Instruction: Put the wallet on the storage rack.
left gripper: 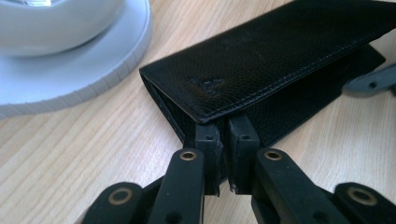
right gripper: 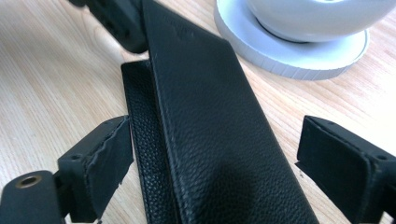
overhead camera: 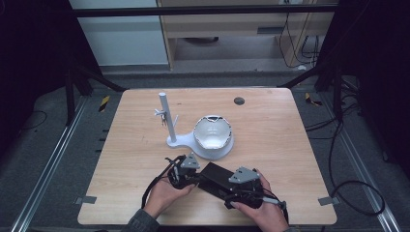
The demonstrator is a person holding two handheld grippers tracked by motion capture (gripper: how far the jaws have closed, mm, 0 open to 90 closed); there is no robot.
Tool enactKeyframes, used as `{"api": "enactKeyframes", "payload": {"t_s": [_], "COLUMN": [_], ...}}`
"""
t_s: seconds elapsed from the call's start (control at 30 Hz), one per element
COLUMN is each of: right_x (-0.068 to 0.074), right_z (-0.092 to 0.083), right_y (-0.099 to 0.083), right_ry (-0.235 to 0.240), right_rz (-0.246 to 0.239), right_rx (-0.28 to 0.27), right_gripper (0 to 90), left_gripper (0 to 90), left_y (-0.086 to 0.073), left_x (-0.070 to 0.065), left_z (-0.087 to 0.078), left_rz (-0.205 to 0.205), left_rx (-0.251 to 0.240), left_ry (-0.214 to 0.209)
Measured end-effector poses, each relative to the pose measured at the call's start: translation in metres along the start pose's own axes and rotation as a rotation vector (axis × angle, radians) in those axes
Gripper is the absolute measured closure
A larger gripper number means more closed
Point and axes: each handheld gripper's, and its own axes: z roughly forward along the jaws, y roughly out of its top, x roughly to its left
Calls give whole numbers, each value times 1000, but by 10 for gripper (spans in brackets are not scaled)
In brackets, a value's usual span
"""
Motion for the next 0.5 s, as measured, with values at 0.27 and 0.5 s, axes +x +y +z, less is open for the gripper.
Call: {"api": "enactKeyframes", "payload": {"t_s": [0.27,0.5], "right_x": [-4,-5], "right_z": [1,4], "right_y": [0,5], "right_ry": [-18,-20], "right_rz": [-47,-89], "right_rx": [47,90], "right_gripper": [189,231], "left_gripper": [835,836], "left_y": [9,13], "left_x": [1,2], "left_z": [-2,-3], "left_rz": [-4,1], "left_rx": [3,17], "left_ry": [3,-13]}}
